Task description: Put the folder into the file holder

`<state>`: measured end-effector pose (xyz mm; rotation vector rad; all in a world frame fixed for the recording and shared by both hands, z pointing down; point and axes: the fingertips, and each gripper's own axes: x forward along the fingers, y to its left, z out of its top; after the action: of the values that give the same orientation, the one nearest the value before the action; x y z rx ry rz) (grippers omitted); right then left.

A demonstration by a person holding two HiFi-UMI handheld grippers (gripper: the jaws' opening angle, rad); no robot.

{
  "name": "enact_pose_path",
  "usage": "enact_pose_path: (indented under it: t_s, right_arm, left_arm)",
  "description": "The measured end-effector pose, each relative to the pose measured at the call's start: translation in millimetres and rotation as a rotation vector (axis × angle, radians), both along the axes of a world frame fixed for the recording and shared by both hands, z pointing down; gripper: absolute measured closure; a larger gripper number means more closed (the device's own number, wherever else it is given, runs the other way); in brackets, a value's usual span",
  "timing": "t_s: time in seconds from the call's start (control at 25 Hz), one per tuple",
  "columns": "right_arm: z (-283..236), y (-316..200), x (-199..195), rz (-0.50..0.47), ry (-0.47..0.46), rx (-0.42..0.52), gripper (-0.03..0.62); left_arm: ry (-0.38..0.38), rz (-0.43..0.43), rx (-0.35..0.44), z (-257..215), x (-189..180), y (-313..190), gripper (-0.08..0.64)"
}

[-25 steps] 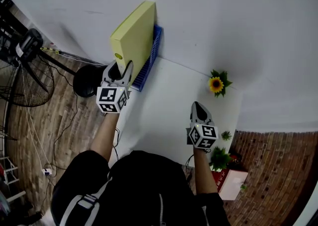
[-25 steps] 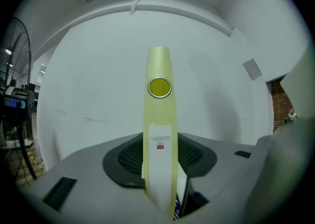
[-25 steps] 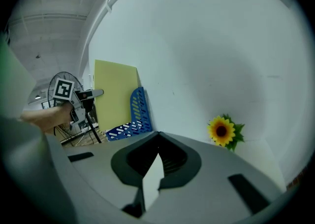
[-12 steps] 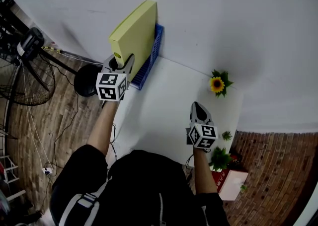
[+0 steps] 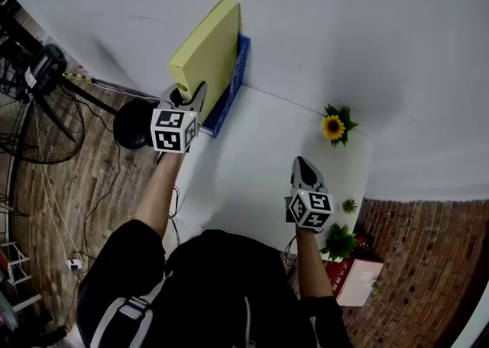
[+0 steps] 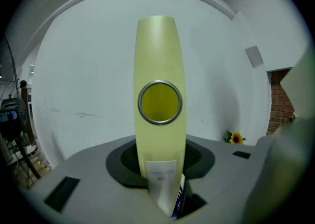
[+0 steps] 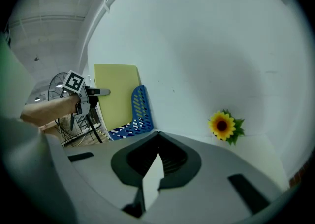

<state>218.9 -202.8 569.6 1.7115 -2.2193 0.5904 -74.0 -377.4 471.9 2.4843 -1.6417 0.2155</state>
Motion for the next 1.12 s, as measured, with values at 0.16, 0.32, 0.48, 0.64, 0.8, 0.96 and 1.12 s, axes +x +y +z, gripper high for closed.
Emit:
enact_pose_path:
  t_s: [0.16, 0.32, 0.48, 0.64, 0.8, 0.96, 1.12]
  right_arm:
    - [2, 2, 1, 0.0, -0.001, -0.002, 0.588]
    - [4, 3, -3, -0.005, -0.006, -0.004, 0.588]
    - [5, 5, -7, -0.011, -0.006, -0.006, 0.588]
    - [5, 5, -9, -0.012, -0.006, -0.007, 0.588]
    - [4, 6, -7, -0.008, -0.002, -0.006, 0.588]
    - [3, 8, -5, -0.003, 0.001, -0.005, 0.588]
    - [3, 11, -2, 0.004, 0.004, -0.007, 0.588]
  left_arm:
    - [0.018, -0.004, 0.018, 1, -1, 9, 0.4]
    - [0.041, -0.005, 0.05, -5, -3, 21, 0.4]
    - [0.056, -0.025, 0.104, -19, -10, 33, 0.4]
    - [0.092, -0.051, 0.168, -32, -17, 40, 0.399]
    - [0.106, -0.065, 0.22, -37, -17, 41, 0.399]
    - [0.111, -0.07, 0.241, -32, -15, 40, 0.399]
    - [0.126, -0.072, 0.255, -26, -14, 39, 0.399]
